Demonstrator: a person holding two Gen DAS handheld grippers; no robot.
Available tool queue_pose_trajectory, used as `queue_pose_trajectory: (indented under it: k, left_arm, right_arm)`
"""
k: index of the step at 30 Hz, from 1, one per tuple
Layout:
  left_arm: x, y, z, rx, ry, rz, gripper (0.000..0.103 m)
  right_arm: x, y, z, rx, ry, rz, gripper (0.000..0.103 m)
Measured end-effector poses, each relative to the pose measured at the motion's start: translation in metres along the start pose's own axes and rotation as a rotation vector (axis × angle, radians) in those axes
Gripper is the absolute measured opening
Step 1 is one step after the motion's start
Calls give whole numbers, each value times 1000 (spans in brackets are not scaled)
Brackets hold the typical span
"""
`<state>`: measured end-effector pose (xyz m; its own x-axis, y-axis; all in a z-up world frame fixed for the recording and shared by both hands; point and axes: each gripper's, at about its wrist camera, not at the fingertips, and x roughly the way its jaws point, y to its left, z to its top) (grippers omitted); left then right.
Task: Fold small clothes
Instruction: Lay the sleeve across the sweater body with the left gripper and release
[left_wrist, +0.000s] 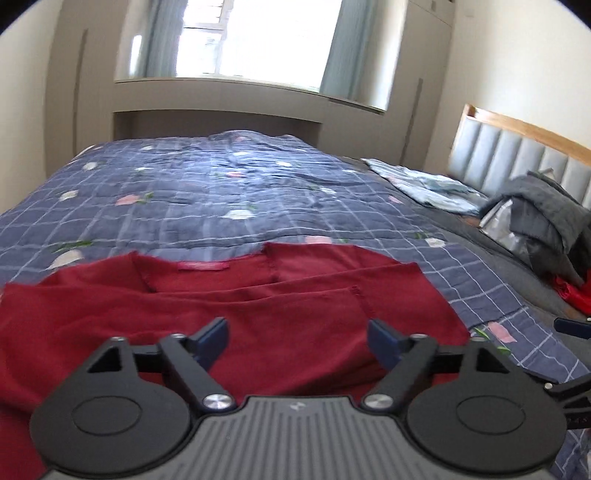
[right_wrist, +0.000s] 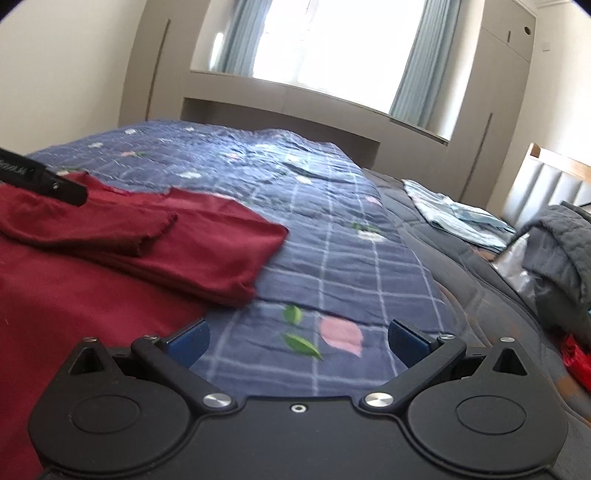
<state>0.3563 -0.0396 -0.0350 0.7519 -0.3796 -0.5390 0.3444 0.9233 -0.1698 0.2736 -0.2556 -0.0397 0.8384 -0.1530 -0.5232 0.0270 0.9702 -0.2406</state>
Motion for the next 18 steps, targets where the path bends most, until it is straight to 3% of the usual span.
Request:
queue_pose_trajectory:
  k: [6, 11, 13, 15, 18]
  left_arm:
    - [-42, 40, -10, -67, -3, 133, 101]
    - [-72, 85, -27, -137, 4, 288, 103]
    - [-79, 99, -35, -155, 8, 334, 103]
    - [-82, 113, -42, -182, 24, 375, 102]
    - [-83, 131, -49, -238, 38, 432, 102]
  right_arm:
    - [15, 16, 26, 63, -12, 193, 102]
    - [56, 35, 61, 145, 9, 388, 102]
    - [75, 44, 73, 159, 33, 410, 99]
    - [96, 50, 83, 185, 64, 438, 87]
    - [123, 59, 90, 209, 120, 414, 77]
